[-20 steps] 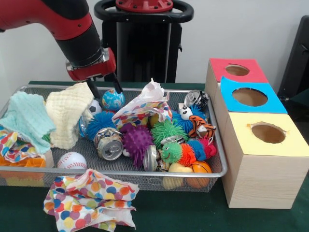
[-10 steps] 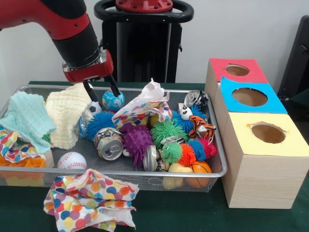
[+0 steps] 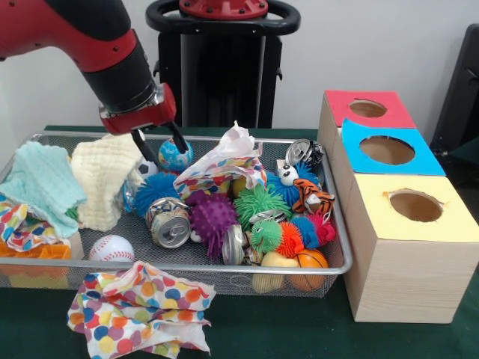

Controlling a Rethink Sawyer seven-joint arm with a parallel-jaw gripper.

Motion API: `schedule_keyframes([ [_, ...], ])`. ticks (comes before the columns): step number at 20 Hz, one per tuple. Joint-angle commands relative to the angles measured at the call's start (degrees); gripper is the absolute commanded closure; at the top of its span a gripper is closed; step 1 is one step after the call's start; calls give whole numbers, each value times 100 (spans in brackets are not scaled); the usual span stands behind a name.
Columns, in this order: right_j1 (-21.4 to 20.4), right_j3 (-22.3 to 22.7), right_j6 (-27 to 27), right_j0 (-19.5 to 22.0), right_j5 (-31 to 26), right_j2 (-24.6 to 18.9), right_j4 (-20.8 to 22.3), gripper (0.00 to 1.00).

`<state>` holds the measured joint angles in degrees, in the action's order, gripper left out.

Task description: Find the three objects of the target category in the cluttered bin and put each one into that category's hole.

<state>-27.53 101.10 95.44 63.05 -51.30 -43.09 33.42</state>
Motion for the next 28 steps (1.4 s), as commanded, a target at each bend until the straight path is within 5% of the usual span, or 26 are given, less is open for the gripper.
schedule_keyframes([
  [1, 437, -475, -1519, 336, 6, 155, 458, 0],
  [12, 877, -921, -2014, 717, -131, 133, 899, 0],
  [20, 1348, -1655, -2471, 825, 53, -11, 1332, 0],
  [28, 1099, -2162, -2830, 635, 19, -136, 1604, 0],
])
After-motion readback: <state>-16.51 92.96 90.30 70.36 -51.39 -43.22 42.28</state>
